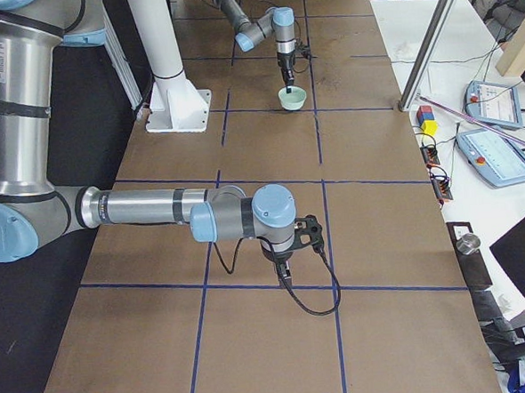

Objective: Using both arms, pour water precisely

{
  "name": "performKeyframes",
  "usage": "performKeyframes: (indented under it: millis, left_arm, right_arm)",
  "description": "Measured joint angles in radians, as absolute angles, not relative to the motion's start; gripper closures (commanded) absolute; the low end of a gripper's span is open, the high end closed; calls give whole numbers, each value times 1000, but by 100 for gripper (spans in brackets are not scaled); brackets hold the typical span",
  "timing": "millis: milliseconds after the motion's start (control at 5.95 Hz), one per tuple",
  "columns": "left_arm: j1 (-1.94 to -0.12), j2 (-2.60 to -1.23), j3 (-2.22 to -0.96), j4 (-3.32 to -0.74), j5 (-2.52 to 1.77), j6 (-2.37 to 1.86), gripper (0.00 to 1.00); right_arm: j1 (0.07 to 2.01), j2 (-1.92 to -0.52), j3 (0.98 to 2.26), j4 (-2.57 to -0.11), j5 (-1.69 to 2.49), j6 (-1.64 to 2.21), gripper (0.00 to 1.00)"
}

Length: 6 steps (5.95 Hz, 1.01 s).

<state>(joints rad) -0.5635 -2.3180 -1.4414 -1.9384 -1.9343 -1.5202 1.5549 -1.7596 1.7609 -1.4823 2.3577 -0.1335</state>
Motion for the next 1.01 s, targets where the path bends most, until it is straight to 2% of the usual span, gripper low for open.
performKeyframes:
  millis: [336, 504, 672, 840, 1008]
  left_arm:
    - [-549, -2342, -1408, -1934, -1914, -1526, 90]
    - [-549, -2339, -1406, -1933, -1913, -1523, 85]
    - [-549, -2332, -1405, -1933, -1913, -1521, 51]
    - [-550, -2328, -1405, -1934, -1913, -1520, 1]
    - [-551, -2328, -1406, -1932, -1913, -1521, 0]
  right_arm:
    - [1554, -1759, 1758, -1482, 2358, -133, 0]
    - [1553, -1759, 1757, -1482, 2358, -133, 0]
    - [1553, -1759, 1758, -1483, 2358, -133, 0]
    - [1553, -1759, 1758, -1482, 2358, -133, 0]
    - [1552, -1759, 1758, -1482, 2358, -133, 0]
